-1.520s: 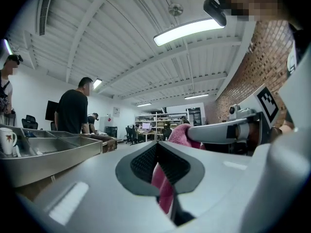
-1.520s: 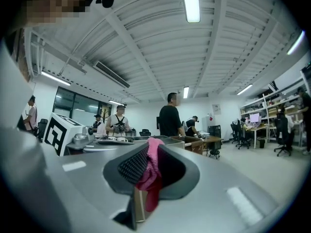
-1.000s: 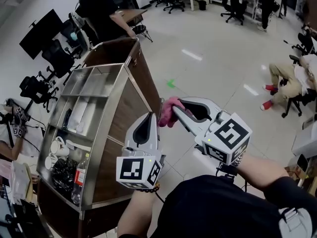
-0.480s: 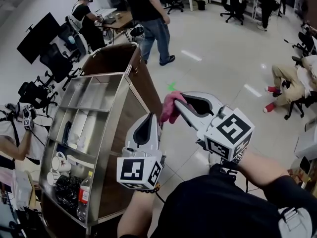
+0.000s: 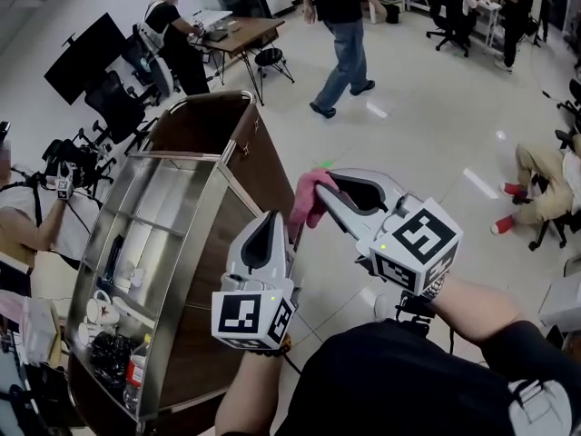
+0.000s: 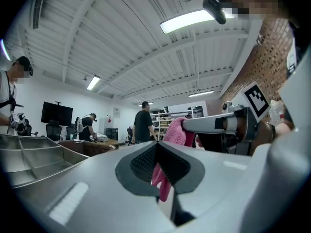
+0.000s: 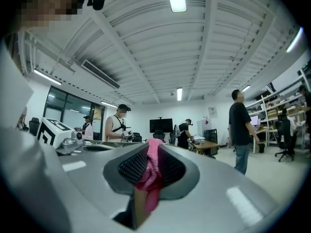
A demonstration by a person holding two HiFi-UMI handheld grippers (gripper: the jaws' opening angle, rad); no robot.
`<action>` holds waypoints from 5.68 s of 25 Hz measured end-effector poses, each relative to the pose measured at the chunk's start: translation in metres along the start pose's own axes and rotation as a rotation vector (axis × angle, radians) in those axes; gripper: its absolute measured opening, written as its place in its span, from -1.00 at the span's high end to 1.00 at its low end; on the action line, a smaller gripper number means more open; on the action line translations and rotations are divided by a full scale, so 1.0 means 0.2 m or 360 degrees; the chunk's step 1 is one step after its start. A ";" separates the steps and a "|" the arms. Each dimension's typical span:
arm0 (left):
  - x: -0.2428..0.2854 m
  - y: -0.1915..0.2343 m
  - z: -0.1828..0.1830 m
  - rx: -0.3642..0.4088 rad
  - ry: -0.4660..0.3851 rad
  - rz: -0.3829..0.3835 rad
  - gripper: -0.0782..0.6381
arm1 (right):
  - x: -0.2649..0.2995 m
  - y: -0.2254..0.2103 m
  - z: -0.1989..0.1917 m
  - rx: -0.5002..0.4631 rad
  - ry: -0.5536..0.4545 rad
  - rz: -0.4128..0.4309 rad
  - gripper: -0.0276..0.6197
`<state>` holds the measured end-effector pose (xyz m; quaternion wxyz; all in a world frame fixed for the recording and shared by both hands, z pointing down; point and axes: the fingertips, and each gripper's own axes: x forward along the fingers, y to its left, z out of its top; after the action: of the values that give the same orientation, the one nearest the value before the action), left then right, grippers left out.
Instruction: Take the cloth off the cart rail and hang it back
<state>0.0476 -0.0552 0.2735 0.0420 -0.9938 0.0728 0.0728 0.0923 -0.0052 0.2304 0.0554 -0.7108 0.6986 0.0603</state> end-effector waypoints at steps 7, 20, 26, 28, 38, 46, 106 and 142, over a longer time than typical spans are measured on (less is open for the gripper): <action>0.31 -0.10 -0.08 0.0033 0.0022 0.0108 0.77 | -0.03 -0.37 -0.04 0.0033 -0.0001 0.0101 0.75; 0.63 -0.04 -0.21 0.0043 0.0022 0.0234 0.77 | 0.08 -0.73 -0.13 0.0081 0.0008 0.0215 0.75; 0.78 0.09 -0.23 0.0033 0.0027 0.0270 0.77 | 0.24 -0.87 -0.16 0.0091 0.0008 0.0247 0.75; 0.82 0.15 -0.24 0.0025 0.0021 0.0282 0.77 | 0.31 -0.88 -0.16 0.0084 0.0007 0.0257 0.75; 1.10 0.56 -0.23 0.0014 -0.0015 0.0302 0.77 | 0.78 -1.09 -0.15 0.0083 -0.0011 0.0301 0.75; 1.25 0.86 -0.23 0.0021 -0.0052 0.0300 0.77 | 1.15 -1.18 -0.16 0.0044 -0.0018 0.0331 0.75; 1.62 1.64 -0.32 0.0288 -0.0104 0.1229 0.77 | 2.28 -1.36 -0.37 0.0249 -0.0098 0.1357 0.75; 2.11 2.49 -0.63 0.0301 0.0026 0.1822 0.77 | 3.26 -1.60 -1.24 0.0340 0.0445 0.2108 0.75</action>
<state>0.4030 -0.6161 0.2973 0.0841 -0.7885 0.6053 0.0694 0.4260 -0.6825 0.3678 -0.0141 -0.1254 0.9888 -0.0802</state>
